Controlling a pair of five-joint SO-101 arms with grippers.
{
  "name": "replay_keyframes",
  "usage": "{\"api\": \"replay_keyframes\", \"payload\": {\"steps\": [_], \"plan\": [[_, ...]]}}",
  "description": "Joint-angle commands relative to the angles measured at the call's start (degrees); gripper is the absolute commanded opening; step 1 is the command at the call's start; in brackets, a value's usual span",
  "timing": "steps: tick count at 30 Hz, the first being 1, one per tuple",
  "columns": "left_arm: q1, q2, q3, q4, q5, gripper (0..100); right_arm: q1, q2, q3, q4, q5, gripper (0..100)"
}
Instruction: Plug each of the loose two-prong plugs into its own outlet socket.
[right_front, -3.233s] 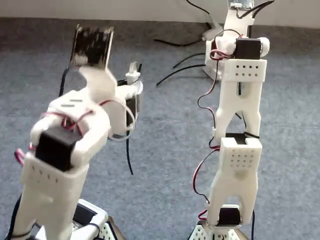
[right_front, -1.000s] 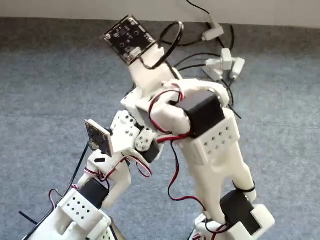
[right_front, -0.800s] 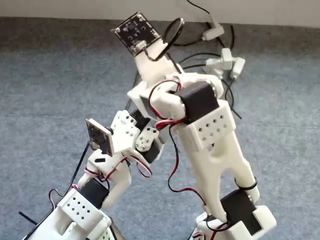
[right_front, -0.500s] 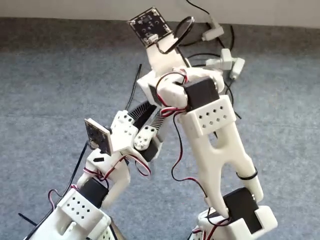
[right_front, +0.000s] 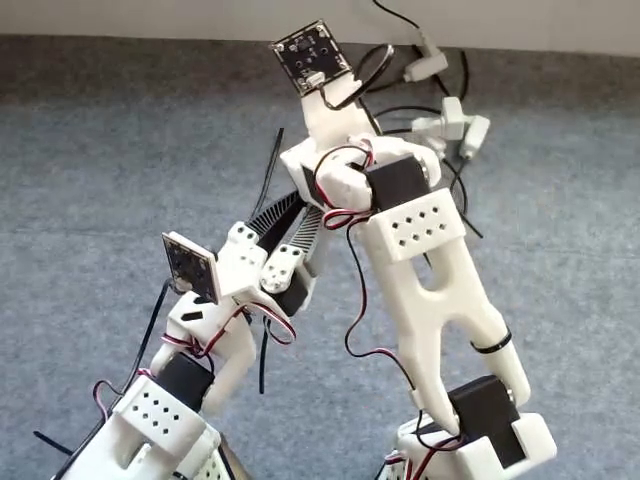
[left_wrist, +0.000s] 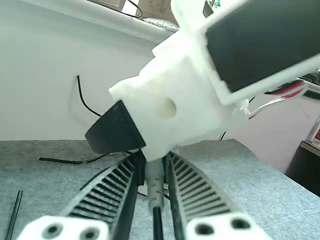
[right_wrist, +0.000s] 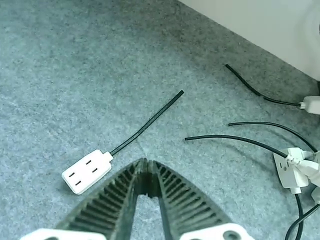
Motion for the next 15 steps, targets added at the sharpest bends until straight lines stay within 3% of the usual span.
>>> {"api": "replay_keyframes", "payload": {"steps": [1,5,15], "plan": [[-1.98,-1.54,-5.14,-1.05,2.20,1,3.82,-1.45,-0.22,-0.13,0.70,0.7],[-2.15,-1.54,-5.05,-1.05,6.95,1,6.37,-1.45,-0.13,-1.89,0.62,0.7],[-1.80,-1.54,-4.44,-0.97,7.03,1,8.75,-1.63,-0.31,-4.09,0.35,0.7]]}}
